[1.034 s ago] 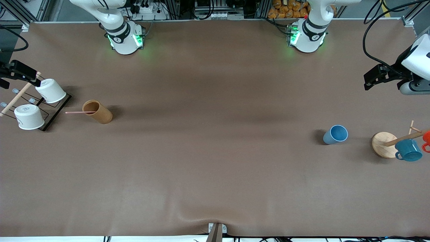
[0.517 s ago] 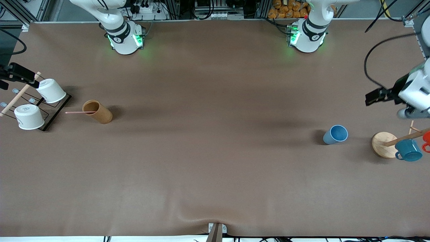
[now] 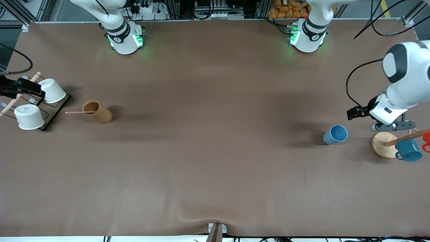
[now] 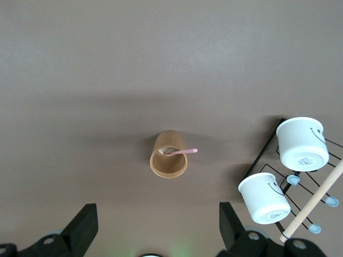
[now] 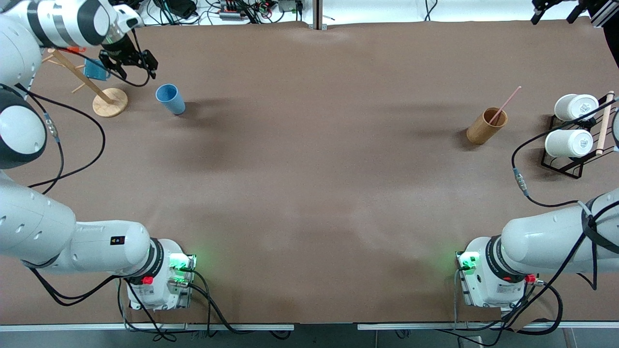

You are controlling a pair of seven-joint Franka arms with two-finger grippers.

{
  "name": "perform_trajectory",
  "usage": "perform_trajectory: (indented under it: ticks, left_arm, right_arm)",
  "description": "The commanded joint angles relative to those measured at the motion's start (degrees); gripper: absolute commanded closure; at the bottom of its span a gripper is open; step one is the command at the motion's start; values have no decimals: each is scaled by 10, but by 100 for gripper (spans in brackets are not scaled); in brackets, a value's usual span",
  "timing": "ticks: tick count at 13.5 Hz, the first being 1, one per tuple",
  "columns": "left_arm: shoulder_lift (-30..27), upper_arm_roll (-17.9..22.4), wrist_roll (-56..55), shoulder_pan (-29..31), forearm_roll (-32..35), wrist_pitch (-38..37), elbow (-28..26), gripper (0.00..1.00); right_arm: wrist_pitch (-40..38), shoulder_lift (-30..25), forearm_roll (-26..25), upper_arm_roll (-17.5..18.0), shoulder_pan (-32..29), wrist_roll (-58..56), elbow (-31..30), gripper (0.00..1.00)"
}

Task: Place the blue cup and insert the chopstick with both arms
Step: 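Reach the left gripper to the blue cup while the right gripper reaches the chopstick, then grasp the blue cup with the left gripper and carry it toward the table middle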

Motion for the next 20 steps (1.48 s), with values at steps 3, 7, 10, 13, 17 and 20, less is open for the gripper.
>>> perform_trajectory:
  ticks: [3, 7, 10, 13, 17, 20]
  left_arm:
    - [51, -4, 4, 17, 2, 98, -15, 0]
    - [101, -4, 3, 18, -1, 159, -13, 9]
    - [118, -5, 0, 18, -2, 161, -4, 29]
    - [124, -5, -1, 20, -3, 161, -4, 59]
    - [127, -7, 4, 19, -13, 161, -4, 100]
    - [95, -16, 7, 16, -13, 146, -4, 100]
  right_arm:
    - [15, 6, 16, 7, -44, -7, -46, 0]
    - [61, 33, 44, 7, -71, -4, -84, 1]
    - [91, 74, 73, 7, -91, -3, -84, 14]
    - [100, 98, 79, 7, -99, -1, -92, 40]
    - [114, 108, 112, 7, -116, -2, -123, 51]
    - [115, 114, 126, 7, -117, 1, -138, 50]
